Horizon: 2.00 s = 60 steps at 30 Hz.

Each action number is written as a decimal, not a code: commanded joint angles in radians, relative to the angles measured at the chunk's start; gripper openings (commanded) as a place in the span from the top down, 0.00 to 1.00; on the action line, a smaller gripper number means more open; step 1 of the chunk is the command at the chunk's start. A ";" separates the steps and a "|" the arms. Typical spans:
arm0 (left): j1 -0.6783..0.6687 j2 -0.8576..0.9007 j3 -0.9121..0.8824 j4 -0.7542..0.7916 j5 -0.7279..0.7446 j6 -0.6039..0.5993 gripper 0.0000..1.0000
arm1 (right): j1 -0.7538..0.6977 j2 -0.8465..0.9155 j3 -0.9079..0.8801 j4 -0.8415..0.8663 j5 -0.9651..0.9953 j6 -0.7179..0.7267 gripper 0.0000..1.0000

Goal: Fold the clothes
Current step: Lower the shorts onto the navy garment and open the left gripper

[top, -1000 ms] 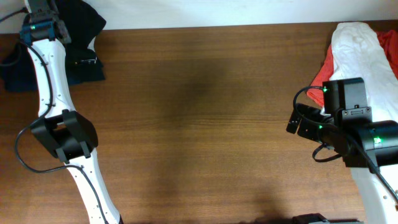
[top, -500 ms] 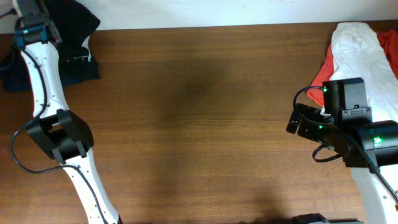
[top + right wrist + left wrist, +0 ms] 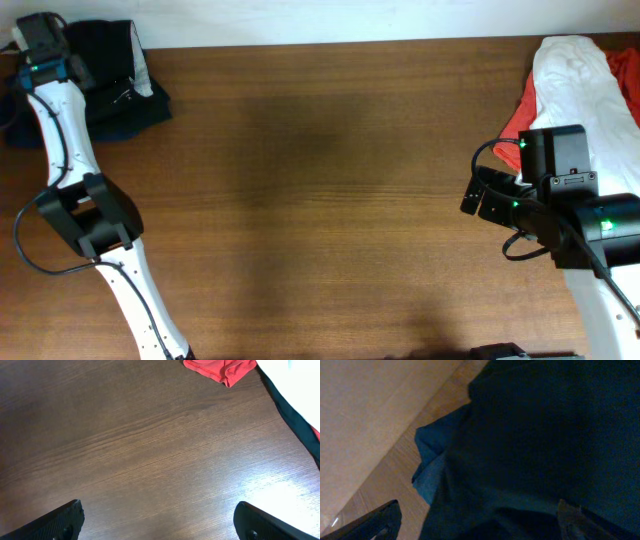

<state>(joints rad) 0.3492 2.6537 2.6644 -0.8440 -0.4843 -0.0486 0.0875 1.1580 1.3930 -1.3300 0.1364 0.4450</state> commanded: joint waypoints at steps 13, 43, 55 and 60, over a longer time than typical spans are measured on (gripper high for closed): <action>-0.034 -0.060 -0.207 -0.045 0.055 -0.003 0.99 | -0.004 0.001 0.000 0.003 -0.001 0.009 0.01; -0.026 0.036 -0.306 0.629 0.285 0.074 0.65 | -0.004 0.001 0.000 0.003 -0.001 0.009 0.01; -0.013 -0.105 -0.223 0.313 0.287 0.076 0.21 | -0.004 0.001 0.000 0.003 -0.001 0.009 0.01; -0.055 -0.322 -0.223 0.085 0.288 0.039 0.01 | -0.004 0.001 0.000 0.003 -0.001 0.009 0.01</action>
<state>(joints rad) 0.3275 2.5237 2.4031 -0.6853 -0.1944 0.0189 0.0875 1.1580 1.3930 -1.3300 0.1329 0.4454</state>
